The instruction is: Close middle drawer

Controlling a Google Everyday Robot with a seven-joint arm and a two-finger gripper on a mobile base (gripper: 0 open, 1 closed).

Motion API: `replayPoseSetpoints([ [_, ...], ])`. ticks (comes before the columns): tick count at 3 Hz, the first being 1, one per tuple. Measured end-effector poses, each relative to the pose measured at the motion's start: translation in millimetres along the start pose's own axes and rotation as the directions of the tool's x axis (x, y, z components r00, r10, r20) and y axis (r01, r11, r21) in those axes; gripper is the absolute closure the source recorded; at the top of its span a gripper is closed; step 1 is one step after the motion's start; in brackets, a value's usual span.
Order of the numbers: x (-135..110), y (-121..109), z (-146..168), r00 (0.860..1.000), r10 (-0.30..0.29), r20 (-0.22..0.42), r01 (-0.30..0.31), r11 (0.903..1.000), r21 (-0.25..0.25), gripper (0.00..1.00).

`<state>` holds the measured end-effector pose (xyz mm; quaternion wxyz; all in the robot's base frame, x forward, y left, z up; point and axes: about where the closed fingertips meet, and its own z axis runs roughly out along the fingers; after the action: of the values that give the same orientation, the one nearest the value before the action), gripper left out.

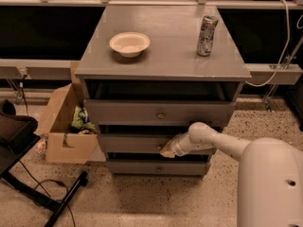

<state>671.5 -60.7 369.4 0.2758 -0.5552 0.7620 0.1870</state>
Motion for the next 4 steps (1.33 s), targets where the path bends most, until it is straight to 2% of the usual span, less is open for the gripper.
replayPoseSetpoints([
  [1,0,0,0,1.000,0.000,0.000,0.000,1.0000,0.000,1.00],
  [2,2,18,-9,0.998,0.009,-0.059,-0.009,0.9999,-0.014,1.00],
  [3,1,40,-56,0.985,0.035,-0.169,-0.033,0.9993,0.017,1.00],
  [4,3,74,-105,0.969,0.038,-0.245,-0.030,0.9988,0.040,1.00],
])
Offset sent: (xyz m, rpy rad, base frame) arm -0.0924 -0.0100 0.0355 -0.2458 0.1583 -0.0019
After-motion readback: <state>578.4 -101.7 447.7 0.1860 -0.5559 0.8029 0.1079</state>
